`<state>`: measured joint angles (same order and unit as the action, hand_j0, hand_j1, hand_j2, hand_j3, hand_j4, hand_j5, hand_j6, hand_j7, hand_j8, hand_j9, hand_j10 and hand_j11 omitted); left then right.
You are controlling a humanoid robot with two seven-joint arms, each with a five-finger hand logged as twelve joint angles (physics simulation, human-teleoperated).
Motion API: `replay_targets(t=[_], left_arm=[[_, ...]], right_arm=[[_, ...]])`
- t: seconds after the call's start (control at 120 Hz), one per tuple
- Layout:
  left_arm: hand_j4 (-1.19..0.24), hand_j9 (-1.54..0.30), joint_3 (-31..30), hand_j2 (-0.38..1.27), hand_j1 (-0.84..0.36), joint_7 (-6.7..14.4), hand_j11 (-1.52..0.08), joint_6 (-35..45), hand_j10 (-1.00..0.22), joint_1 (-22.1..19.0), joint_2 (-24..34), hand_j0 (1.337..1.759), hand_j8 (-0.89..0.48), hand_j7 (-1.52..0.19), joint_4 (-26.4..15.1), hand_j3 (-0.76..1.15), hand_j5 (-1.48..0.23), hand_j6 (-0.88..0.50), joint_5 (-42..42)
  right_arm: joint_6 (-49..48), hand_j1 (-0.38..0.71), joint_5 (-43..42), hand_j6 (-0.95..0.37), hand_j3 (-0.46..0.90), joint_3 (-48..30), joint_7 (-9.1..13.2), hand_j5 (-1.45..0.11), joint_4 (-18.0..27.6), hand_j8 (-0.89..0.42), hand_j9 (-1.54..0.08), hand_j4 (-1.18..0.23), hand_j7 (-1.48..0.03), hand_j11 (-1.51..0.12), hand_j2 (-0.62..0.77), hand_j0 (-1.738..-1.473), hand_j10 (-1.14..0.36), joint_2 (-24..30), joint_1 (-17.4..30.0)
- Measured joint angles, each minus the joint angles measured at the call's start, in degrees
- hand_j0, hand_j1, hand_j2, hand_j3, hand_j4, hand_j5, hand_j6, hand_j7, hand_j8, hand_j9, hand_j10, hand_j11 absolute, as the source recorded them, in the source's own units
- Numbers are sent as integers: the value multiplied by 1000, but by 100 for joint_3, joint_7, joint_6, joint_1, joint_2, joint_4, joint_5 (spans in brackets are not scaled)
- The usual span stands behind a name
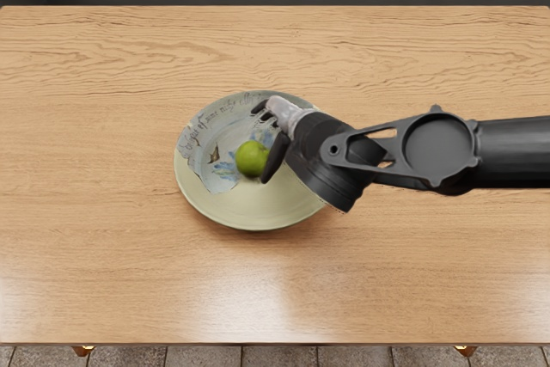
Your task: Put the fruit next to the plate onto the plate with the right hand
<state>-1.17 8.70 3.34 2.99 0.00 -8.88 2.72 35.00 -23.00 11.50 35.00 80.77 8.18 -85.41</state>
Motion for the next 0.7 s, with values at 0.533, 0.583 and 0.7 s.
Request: replay_targets(t=[0.533, 0.583, 0.7], left_arm=[[-230, -299, 3, 46, 73, 0, -299, 0, -230, 0, 0, 1658, -230, -299, 0, 0, -299, -230, 0], [-230, -299, 3, 46, 73, 0, -299, 0, -230, 0, 0, 1658, -230, -299, 0, 0, -299, -230, 0], [-230, -299, 1, 46, 73, 0, -299, 0, -230, 0, 0, 1658, -230, -299, 0, 0, -299, -230, 0]], right_arm=[[-3204, -181, 744, -141, 0, -5167, 0, -184, 670, -141, -184, -141, -184, -184, -26, -1658, -141, 3237, 3358], [-3738, -202, 1021, -123, 0, -5549, 0, -161, 673, -123, -161, -123, -160, -161, -23, -1658, -124, 3465, 3732], [-4941, -237, 1899, -93, 0, -6070, 0, -122, 665, -93, -122, -94, -122, -122, -18, -1658, -94, 4054, 4389]])
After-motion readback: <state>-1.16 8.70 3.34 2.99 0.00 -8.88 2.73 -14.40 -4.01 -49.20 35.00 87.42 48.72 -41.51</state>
